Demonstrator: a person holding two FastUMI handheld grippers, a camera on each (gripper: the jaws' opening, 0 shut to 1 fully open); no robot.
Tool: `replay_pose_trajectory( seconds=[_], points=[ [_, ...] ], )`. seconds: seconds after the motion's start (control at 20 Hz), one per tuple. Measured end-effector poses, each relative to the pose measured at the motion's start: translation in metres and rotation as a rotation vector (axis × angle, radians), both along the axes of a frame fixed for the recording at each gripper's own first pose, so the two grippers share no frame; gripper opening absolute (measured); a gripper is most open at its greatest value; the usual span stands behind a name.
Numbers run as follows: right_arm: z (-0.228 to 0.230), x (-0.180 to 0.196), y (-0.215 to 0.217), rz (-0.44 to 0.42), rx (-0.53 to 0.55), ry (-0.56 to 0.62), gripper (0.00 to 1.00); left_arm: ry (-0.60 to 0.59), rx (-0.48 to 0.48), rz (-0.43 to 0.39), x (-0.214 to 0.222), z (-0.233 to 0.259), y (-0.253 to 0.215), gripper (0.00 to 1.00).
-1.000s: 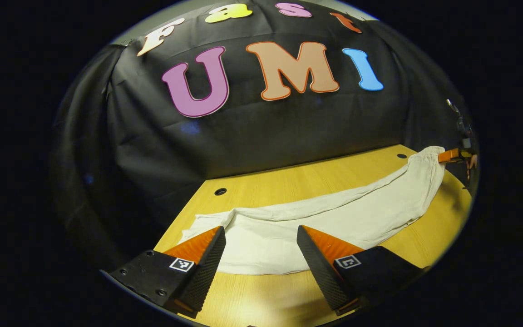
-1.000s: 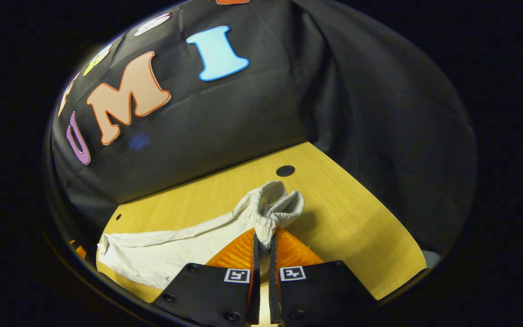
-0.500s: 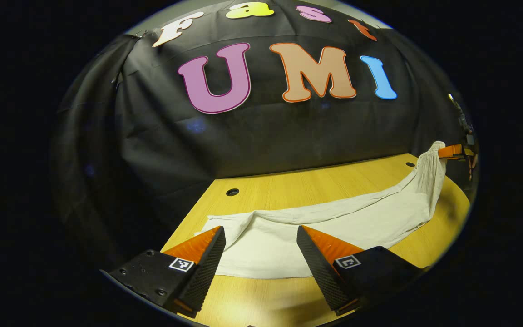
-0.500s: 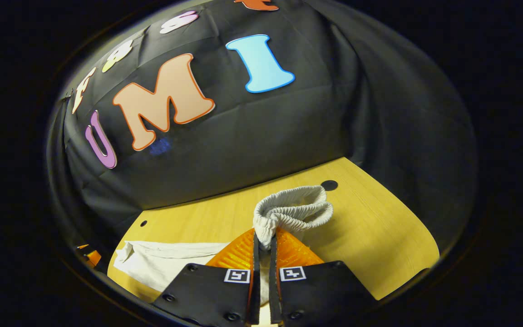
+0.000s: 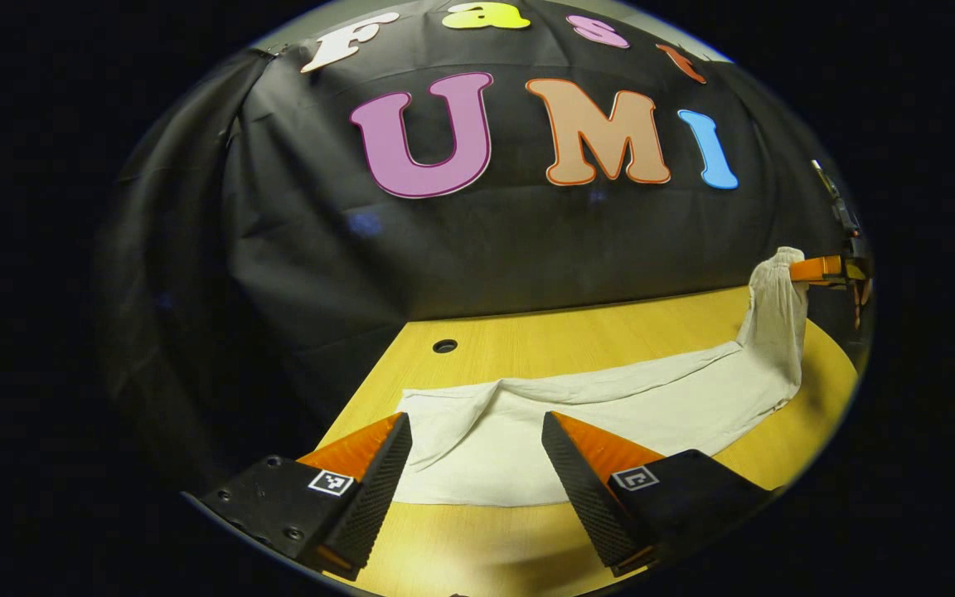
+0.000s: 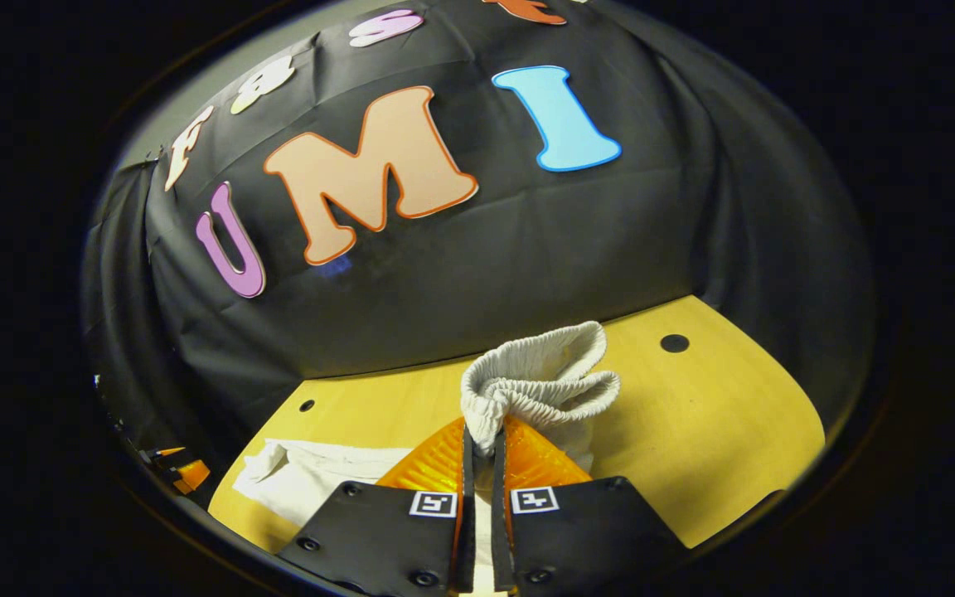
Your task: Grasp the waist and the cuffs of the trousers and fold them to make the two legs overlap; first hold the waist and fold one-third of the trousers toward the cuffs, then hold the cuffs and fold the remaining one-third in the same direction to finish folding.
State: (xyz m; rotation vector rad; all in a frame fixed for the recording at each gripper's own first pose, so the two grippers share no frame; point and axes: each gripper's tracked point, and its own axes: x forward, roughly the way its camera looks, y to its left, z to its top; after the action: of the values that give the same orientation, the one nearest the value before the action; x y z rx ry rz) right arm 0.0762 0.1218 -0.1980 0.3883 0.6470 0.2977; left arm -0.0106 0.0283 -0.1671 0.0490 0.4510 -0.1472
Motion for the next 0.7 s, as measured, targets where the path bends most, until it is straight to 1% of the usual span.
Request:
replay_pose_trajectory(
  seconds=[0.15, 0.35, 0.45, 0.55, 0.7],
  points=[
    [-0.004, -0.010, 0.033, 0.061, 0.018, 0.007, 0.10, 0.006, 0.001, 0.009, -0.003, -0.004, 0.015, 0.97],
    [-0.031, -0.032, 0.074, 0.142, 0.020, 0.052, 0.10, 0.015, 0.003, 0.026, -0.012, -0.007, 0.035, 0.97],
    [-0.048, -0.044, 0.085, 0.189, 0.007, 0.081, 0.10, 0.025, 0.003, 0.037, -0.017, -0.011, 0.045, 0.97],
    [-0.068, -0.064, 0.101, 0.249, -0.029, 0.108, 0.09, 0.034, -0.001, 0.050, -0.022, -0.015, 0.053, 0.97],
    [-0.100, -0.091, 0.115, 0.369, -0.125, 0.138, 0.10, 0.051, 0.003, 0.068, -0.025, -0.021, 0.065, 0.96]
  ],
)
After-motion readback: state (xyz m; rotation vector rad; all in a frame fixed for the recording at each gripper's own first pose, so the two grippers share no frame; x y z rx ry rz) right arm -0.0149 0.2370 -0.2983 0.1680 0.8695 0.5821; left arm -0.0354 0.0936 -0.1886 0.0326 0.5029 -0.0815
